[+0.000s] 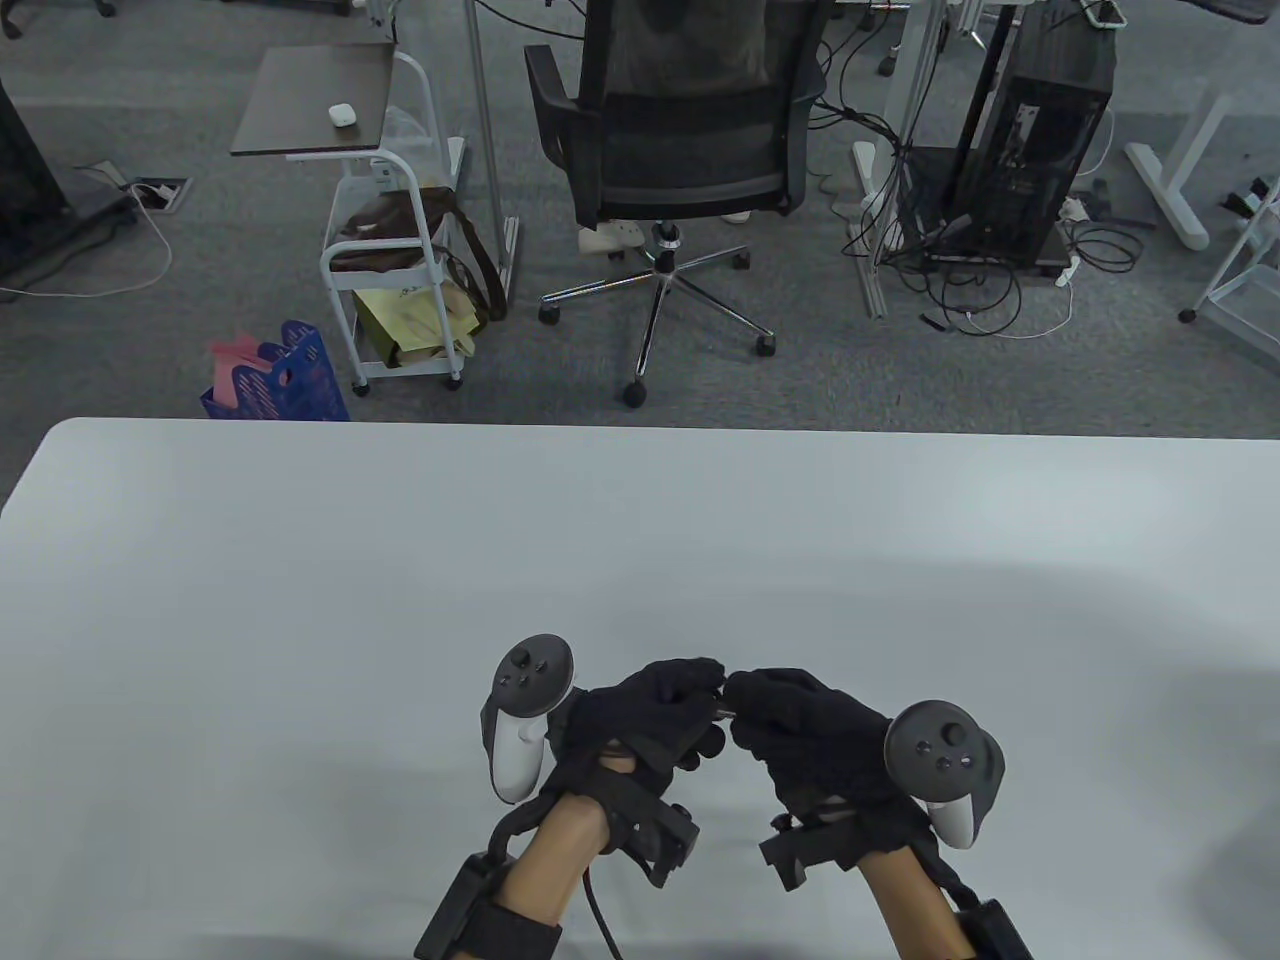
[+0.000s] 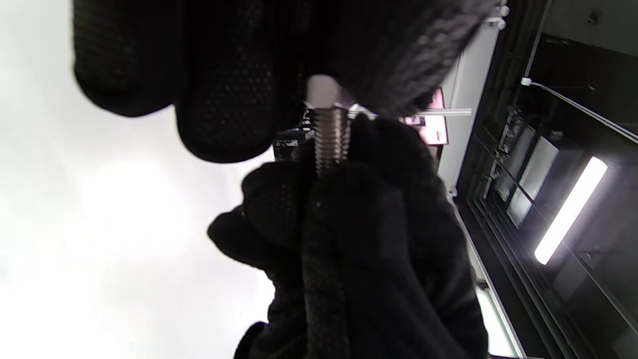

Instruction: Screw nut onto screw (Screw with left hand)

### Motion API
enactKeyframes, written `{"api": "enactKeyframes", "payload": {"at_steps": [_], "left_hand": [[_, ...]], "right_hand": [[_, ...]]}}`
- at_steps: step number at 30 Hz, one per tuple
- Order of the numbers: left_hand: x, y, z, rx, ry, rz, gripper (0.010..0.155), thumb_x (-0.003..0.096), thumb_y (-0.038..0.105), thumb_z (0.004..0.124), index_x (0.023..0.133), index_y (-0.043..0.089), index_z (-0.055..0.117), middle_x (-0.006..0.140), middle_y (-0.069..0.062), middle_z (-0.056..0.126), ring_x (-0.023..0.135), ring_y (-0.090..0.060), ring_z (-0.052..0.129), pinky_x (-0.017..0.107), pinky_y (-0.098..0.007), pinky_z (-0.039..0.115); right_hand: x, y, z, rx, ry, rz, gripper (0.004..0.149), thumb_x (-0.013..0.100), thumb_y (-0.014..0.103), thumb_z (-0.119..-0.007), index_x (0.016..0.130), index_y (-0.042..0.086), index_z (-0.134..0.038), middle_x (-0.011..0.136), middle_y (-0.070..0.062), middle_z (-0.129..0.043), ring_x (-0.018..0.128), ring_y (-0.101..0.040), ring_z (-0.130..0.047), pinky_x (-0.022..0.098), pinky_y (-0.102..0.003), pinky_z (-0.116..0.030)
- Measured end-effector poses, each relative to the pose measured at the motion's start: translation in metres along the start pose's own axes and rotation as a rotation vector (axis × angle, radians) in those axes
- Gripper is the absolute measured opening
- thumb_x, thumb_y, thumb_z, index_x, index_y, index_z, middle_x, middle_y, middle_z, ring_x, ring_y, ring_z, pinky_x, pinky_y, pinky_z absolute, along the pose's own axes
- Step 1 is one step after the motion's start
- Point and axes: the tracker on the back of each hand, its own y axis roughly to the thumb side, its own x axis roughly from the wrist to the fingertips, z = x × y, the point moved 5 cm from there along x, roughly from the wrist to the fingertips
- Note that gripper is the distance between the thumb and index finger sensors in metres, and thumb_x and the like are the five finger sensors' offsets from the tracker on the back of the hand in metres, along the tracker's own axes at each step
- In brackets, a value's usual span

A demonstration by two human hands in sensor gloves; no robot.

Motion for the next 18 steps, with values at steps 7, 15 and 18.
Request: {"api": "enactKeyframes", "payload": {"at_steps": [7, 15, 18], "left_hand": [[-0.0012, 0.0062, 0.0067, 0.028, -0.061, 0.042, 0.05, 0.0423, 0.026, 0.083, 0.09, 0.014, 0.081, 0.085, -0.022, 0.085, 0.054, -0.036, 0.098, 0.04, -0.049, 0.082], [0.0003, 0.0015, 0.0037, -0.045, -0.027, 0.022, 0.056, 0.0421, 0.031, 0.082, 0.094, 0.009, 0.077, 0.082, -0.02, 0.089, 0.052, -0.036, 0.1, 0.039, -0.049, 0.084], [-0.0016, 0.0009, 0.0021, 0.015, -0.011, 0.005, 0.052, 0.0406, 0.037, 0.083, 0.084, 0.008, 0.088, 0.073, -0.02, 0.097, 0.044, -0.039, 0.102, 0.033, -0.053, 0.084]], "right_hand": [[-0.0001, -0.0012, 0.0012, -0.004, -0.004, -0.003, 0.038, 0.027, 0.019, -0.102, 0.065, 0.018, -0.1, 0.073, -0.01, -0.101, 0.042, -0.027, -0.115, 0.031, -0.038, -0.106], [0.0004, -0.0029, 0.0039, 0.036, -0.009, -0.006, 0.038, 0.027, 0.02, -0.102, 0.065, 0.018, -0.1, 0.073, -0.01, -0.101, 0.042, -0.027, -0.115, 0.031, -0.038, -0.106], [0.0005, -0.0033, 0.0041, 0.034, -0.005, -0.006, 0.038, 0.027, 0.02, -0.102, 0.065, 0.019, -0.1, 0.073, -0.01, -0.101, 0.042, -0.027, -0.115, 0.031, -0.038, -0.106]]}}
